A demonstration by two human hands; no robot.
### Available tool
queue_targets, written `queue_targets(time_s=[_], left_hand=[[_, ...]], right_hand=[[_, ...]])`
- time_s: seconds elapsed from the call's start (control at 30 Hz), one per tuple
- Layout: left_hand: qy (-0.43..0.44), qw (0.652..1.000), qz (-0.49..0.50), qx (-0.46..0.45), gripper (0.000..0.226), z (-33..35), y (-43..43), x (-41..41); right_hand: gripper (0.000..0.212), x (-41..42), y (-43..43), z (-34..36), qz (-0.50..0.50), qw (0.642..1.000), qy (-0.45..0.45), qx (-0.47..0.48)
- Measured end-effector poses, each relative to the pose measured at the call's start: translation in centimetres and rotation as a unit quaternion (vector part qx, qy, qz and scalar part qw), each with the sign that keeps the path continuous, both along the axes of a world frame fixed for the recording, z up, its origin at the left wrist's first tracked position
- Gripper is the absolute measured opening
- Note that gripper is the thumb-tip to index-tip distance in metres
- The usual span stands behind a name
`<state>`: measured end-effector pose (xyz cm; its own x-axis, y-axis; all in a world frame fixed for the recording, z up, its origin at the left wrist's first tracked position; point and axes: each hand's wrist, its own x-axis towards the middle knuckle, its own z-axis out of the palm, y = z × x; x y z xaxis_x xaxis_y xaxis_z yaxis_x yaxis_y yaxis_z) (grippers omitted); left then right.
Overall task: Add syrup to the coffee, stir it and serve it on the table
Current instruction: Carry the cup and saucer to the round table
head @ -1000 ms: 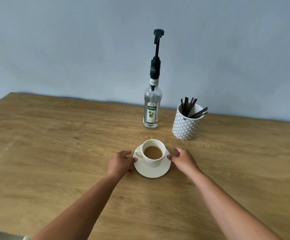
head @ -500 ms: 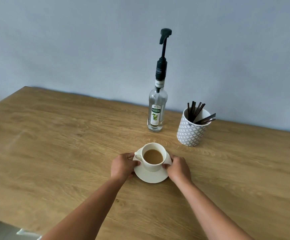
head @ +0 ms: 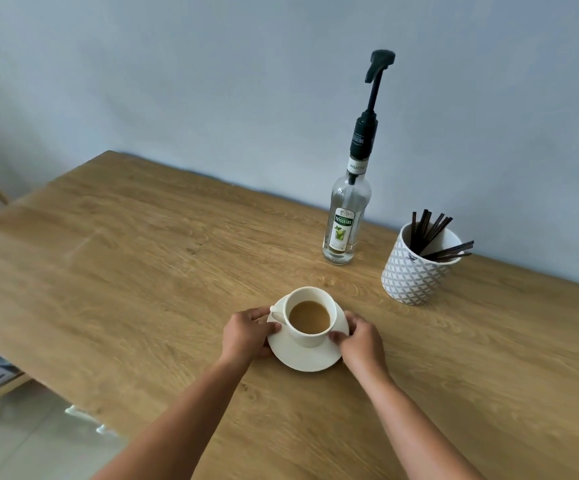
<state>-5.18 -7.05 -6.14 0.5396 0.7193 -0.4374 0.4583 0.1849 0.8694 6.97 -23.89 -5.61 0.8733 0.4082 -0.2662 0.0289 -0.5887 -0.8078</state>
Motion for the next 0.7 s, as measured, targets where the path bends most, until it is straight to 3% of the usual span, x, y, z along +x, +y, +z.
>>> queue_targets(time_s=[0.23,0.7], left_hand=[[-0.053,0.992,0.091,-0.071,0.039,0.7,0.7,-3.4],[-0.104,0.965,0.232,-0.058,0.039,3.1,4.1,-16.0]], right_hand=[[0.034,-1.2,2.3,0.0,0.063,0.996,0.019,0.061],[0.033,-8.9,10.6,1.4,0.237,0.964,0.0,0.12]])
